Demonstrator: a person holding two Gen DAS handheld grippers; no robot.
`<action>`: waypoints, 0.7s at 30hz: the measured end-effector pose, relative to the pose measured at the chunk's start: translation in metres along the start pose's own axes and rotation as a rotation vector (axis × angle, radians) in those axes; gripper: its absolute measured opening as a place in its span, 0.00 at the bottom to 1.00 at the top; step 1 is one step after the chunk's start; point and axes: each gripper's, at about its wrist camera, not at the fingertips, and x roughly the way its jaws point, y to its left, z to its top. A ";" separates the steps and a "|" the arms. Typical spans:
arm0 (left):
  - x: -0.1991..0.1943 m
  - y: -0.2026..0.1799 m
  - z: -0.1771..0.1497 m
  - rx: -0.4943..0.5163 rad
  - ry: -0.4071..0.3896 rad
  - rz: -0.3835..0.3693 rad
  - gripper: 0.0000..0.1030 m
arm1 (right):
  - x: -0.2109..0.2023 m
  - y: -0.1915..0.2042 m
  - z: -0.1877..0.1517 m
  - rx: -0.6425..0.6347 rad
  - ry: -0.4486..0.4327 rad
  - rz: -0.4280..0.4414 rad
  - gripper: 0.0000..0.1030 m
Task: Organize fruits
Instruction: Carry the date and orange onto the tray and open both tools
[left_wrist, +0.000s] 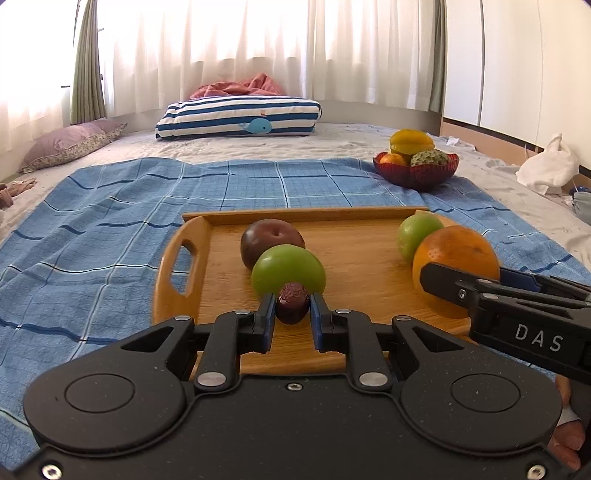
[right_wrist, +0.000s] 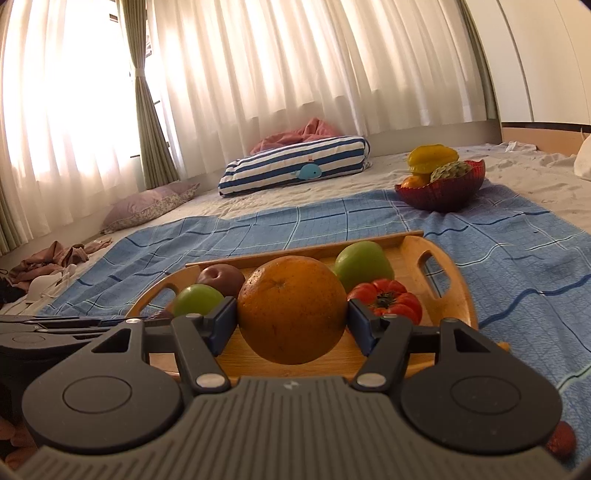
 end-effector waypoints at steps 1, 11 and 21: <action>0.002 -0.001 0.000 0.000 0.005 -0.002 0.18 | 0.002 -0.001 0.001 0.004 0.004 0.005 0.65; 0.020 -0.006 -0.002 -0.001 0.039 -0.028 0.18 | 0.030 -0.021 0.058 0.028 0.008 0.010 0.65; 0.029 -0.004 -0.005 -0.019 0.069 -0.038 0.18 | 0.103 -0.047 0.100 0.053 0.139 -0.026 0.65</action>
